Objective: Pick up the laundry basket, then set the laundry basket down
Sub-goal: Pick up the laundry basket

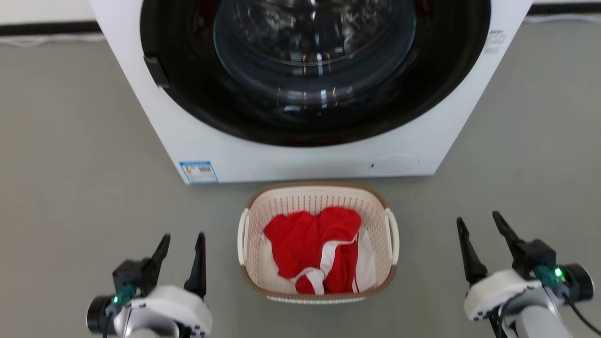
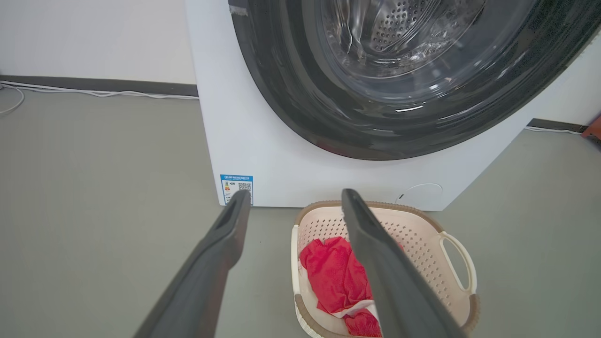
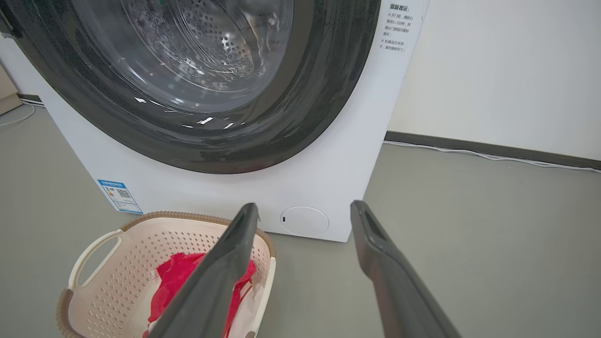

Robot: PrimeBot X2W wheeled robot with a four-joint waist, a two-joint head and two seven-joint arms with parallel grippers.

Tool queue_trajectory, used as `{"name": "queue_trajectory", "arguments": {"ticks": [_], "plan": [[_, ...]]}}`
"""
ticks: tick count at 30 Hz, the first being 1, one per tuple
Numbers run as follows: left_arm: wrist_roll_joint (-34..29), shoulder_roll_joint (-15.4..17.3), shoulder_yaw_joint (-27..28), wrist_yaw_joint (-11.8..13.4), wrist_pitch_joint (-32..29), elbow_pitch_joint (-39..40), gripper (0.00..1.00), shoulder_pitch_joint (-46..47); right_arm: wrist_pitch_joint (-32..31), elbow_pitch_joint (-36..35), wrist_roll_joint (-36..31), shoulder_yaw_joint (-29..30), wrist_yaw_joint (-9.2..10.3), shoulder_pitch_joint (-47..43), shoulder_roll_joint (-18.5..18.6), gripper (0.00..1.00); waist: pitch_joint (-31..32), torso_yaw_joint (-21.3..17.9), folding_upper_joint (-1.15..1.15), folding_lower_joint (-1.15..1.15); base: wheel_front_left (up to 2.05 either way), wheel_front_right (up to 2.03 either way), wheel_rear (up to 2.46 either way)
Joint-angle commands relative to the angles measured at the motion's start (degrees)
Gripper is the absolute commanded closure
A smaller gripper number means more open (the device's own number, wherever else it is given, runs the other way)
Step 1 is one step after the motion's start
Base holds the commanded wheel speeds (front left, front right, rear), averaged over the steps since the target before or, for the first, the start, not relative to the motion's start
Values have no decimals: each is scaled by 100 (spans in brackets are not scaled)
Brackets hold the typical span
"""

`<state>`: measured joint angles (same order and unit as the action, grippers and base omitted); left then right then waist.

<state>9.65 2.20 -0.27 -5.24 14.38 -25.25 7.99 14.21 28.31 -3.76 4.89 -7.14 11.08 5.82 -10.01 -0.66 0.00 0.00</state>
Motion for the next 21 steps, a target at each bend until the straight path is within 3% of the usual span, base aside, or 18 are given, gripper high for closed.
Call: {"name": "queue_trajectory", "arguments": {"ticks": [1, 21], "plan": [[21, 67, 141, -4, 62, 98, 0, 277, 79, -76, -81, -143, -35, 224, 13, 0, -244, 27, 0, 0, 0, 0, 0], [237, 67, -601, -60, 62, -1533, 0, 2465, 78, 1905, -545, -303, -35, 2296, 57, 0, -2200, 160, 0, 0, 0, 0, 0]]}}
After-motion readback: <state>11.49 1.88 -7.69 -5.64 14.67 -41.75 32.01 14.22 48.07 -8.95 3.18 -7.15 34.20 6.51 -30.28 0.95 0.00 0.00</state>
